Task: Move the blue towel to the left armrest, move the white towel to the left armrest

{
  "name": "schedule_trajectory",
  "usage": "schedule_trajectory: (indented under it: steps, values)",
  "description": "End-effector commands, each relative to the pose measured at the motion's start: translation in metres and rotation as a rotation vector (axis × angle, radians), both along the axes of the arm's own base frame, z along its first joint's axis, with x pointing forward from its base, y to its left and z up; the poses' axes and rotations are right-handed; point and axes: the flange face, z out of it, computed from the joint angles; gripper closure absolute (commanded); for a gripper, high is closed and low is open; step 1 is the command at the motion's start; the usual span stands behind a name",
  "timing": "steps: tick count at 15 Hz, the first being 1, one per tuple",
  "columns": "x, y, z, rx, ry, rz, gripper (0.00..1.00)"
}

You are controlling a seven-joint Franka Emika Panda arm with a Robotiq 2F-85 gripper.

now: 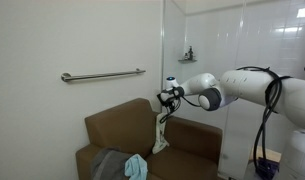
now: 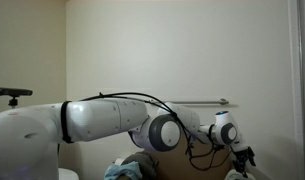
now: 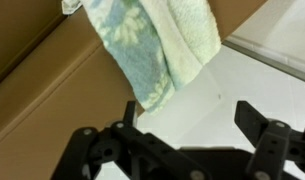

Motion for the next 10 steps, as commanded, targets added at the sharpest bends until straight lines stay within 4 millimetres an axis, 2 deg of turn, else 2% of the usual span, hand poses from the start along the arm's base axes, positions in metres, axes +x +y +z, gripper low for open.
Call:
schedule_trajectory:
  steps: [1,5,10]
  values:
    - [0.007,0.014,-0.012,0.017,-0.083,-0.031,0.0]
    - [0.005,0.022,-0.022,0.048,-0.028,-0.033,0.0]
    - [-0.006,0.021,-0.041,0.092,0.064,-0.054,0.0]
